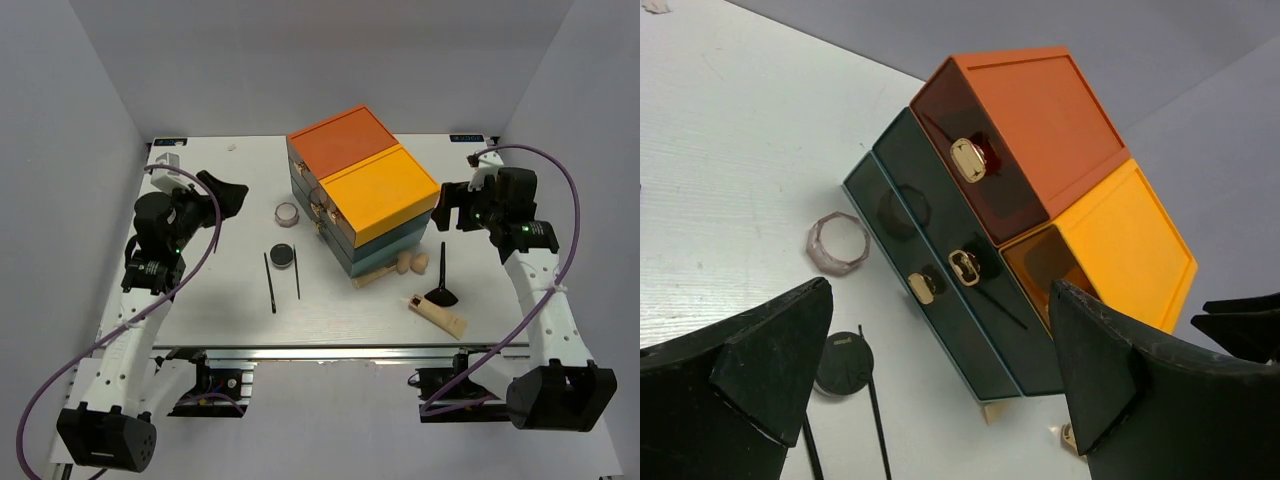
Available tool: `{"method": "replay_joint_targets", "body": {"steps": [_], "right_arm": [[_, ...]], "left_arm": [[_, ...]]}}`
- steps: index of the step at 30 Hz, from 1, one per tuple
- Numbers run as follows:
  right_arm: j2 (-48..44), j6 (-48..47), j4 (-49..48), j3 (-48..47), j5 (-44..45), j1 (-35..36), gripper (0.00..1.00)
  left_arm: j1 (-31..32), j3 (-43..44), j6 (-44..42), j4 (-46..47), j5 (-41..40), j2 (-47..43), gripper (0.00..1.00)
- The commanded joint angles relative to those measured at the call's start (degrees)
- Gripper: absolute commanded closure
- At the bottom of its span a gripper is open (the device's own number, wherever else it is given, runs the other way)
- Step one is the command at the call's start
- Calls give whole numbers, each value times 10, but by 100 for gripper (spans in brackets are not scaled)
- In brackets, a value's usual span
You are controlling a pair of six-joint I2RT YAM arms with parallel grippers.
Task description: Organize the makeup
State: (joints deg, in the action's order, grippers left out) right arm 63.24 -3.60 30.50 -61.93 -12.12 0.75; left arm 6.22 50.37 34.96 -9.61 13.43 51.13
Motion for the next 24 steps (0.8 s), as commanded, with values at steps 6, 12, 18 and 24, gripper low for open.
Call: {"method": "replay_joint_targets", "body": {"steps": [6, 12, 18, 24], "right_arm": [[-107, -228, 3, 28, -277, -1, 11], [-156, -203, -40, 74, -445, 7, 11], [-98, -142, -44, 60, -576, 7, 34], [-70, -100, -78, 42, -563, 8, 30]], "left_arm": [[-1, 13, 5, 22, 21, 16, 15], [0, 41, -2, 41, 65, 87, 98], [39, 50, -34, 132, 81, 179, 22], [91, 96, -60, 196, 96, 307, 2]]}}
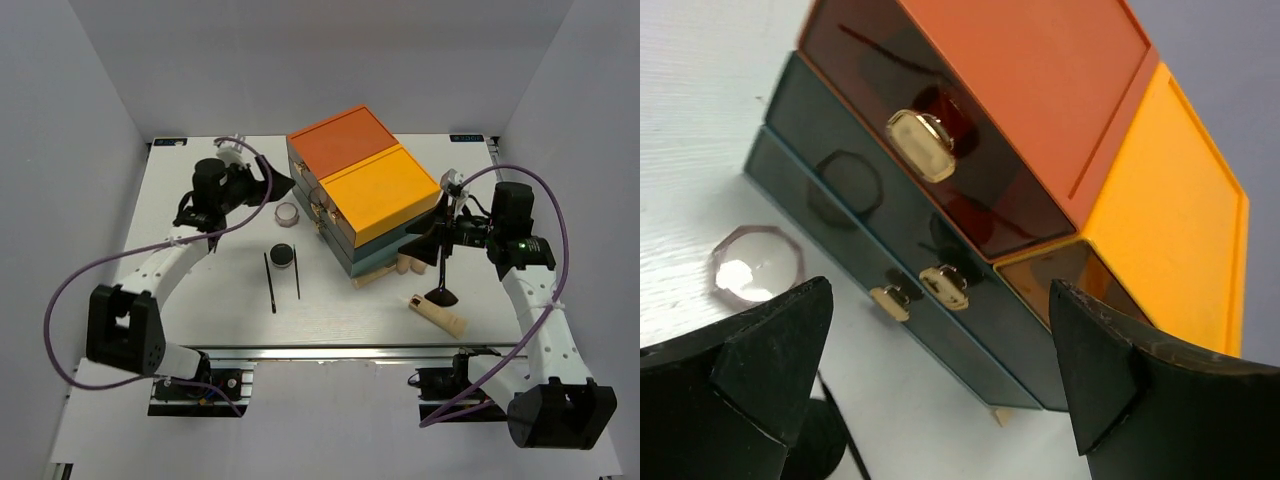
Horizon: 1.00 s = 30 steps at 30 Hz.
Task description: Organize the makeup
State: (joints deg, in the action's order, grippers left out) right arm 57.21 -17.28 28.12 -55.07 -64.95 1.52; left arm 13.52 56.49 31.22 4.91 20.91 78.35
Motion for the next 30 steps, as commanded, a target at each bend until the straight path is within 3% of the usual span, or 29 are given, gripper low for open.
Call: {"method": "replay_joint_targets", "body": {"steps": [1, 6, 11, 19, 25, 30], "right_arm": [[-13, 57, -63, -23, -34, 0, 28], [-28, 84, -97, -8, -31, 0, 27], [-54, 85, -105, 14, -21, 0, 26], [-73, 75, -103, 34, -10, -2, 26], [-68, 74, -105, 33, -9, -4, 25], [-66, 75, -108, 30, -5, -4, 25]], "left_arm": [[19, 40, -16, 70, 19, 47, 2], [18, 97, 18, 92, 1, 128, 8], [12, 121, 129, 127, -17, 191, 26], [2, 83, 284, 261, 9, 226, 33], [2, 92, 335, 283, 34, 259, 46], [2, 82, 346, 292, 44, 268, 50]]}}
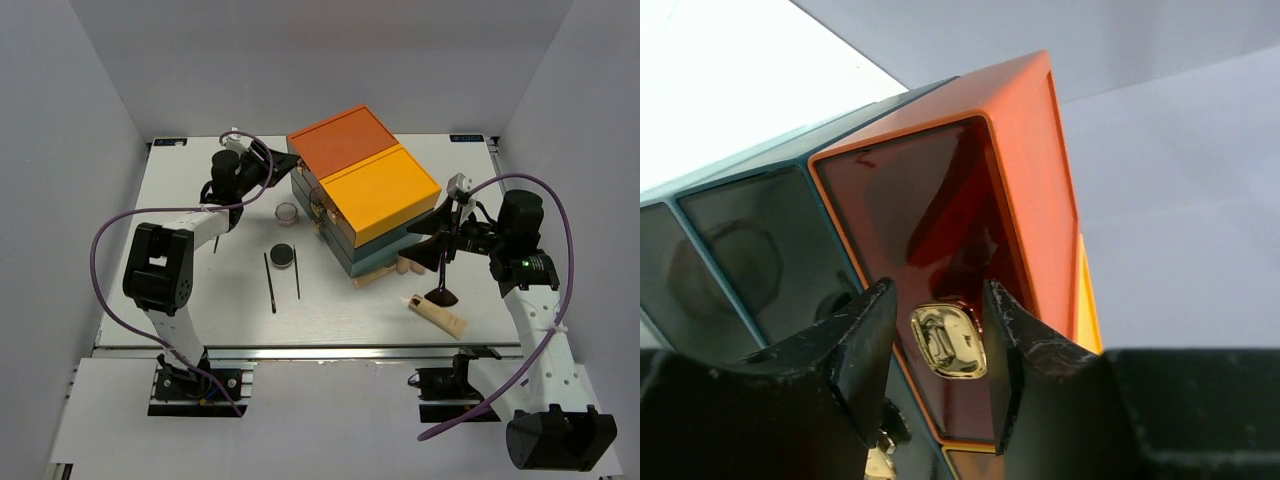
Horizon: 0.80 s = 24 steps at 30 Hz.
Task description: Organize the makeup
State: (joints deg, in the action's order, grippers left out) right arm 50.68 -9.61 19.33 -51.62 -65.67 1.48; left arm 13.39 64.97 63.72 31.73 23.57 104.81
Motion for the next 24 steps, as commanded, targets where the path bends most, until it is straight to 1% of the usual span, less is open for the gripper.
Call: {"method": "replay_joint_targets", "body": {"steps": [1, 4, 5, 11, 12, 13, 15, 19, 21, 22, 23, 24], "right_arm": [[0, -2, -21, -3, 2, -4, 25], [3, -1, -22, -3, 2, -4, 25], [3, -1, -23, -3, 2, -4, 25], [7, 0, -24, -7, 5, -4, 25], [7, 0, -25, -7, 5, -3, 25], [9, 0, -25, -8, 6, -4, 25], [11, 0, -25, -9, 9, -4, 25], [14, 0, -27, -10, 11, -4, 25], [15, 0, -27, -11, 10, -4, 25], [14, 0, -27, -11, 11, -4, 25], [15, 0, -27, -10, 12, -4, 25], [15, 0, -29, -9, 12, -4, 25]], "left_arm": [[3, -3, 27, 27, 21, 5, 51], [3, 3, 31, 27, 30, 13, 54], [3, 4, 31, 27, 36, 13, 59], [3, -24, 39, 45, 50, 6, 67], [3, -27, 39, 47, 53, 4, 71], [3, -32, 35, 46, 55, 2, 73], [3, -43, 30, 43, 60, -7, 75], [-6, -63, 17, 34, 63, -24, 77], [-11, -71, 18, 36, 64, -29, 75], [-18, -74, 20, 36, 65, -31, 71], [-20, -77, 23, 37, 65, -34, 63], [-23, -78, 25, 35, 67, -36, 49]]}}
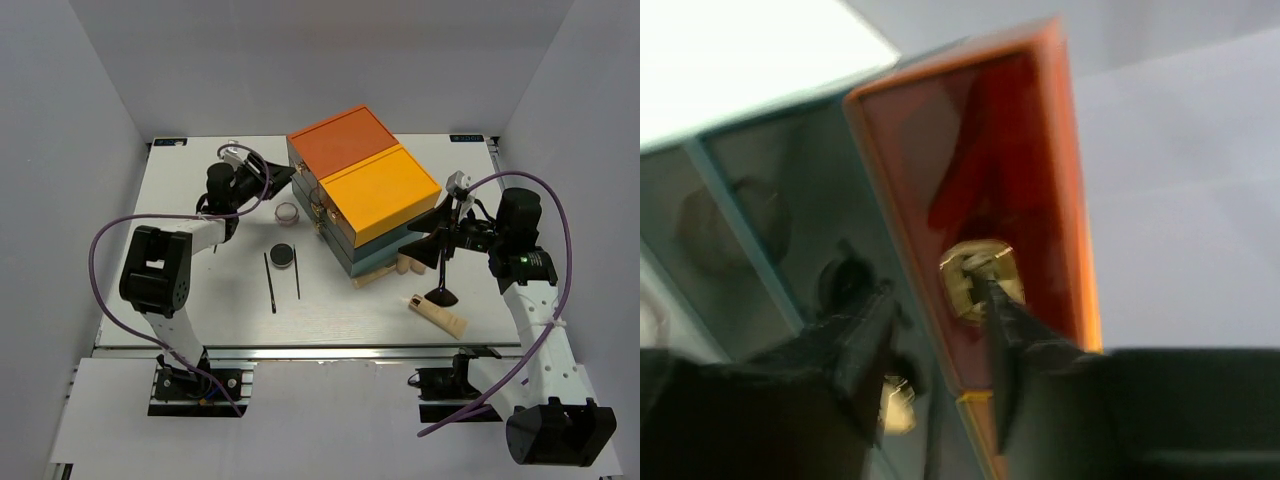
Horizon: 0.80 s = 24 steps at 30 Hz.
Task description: Organize the makeup
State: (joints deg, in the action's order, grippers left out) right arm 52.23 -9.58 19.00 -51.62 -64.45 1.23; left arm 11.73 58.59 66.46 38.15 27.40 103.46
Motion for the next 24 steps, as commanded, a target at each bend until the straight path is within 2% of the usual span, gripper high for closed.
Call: {"method": "replay_joint_targets", "body": {"steps": [1, 4, 7, 16, 23, 24], "right_arm": [[-1, 1, -26, -9, 0, -2, 24], [0, 3, -30, -8, 0, -2, 24], [-2, 4, -34, -3, 1, -2, 24], [-9, 4, -32, 4, 2, -2, 24], [-13, 3, -31, 6, 5, -2, 24], [-13, 3, -31, 6, 5, -2, 24]], "left_arm": [[-9, -14, -3, -31, 31, -23, 45], [-8, -8, -3, -40, 35, -22, 28], [-8, -16, 24, -10, 28, -21, 24], [-6, 12, 67, 22, 23, 12, 25], [14, 35, 67, -2, 16, 34, 31], [17, 34, 72, 5, 12, 36, 34]]}}
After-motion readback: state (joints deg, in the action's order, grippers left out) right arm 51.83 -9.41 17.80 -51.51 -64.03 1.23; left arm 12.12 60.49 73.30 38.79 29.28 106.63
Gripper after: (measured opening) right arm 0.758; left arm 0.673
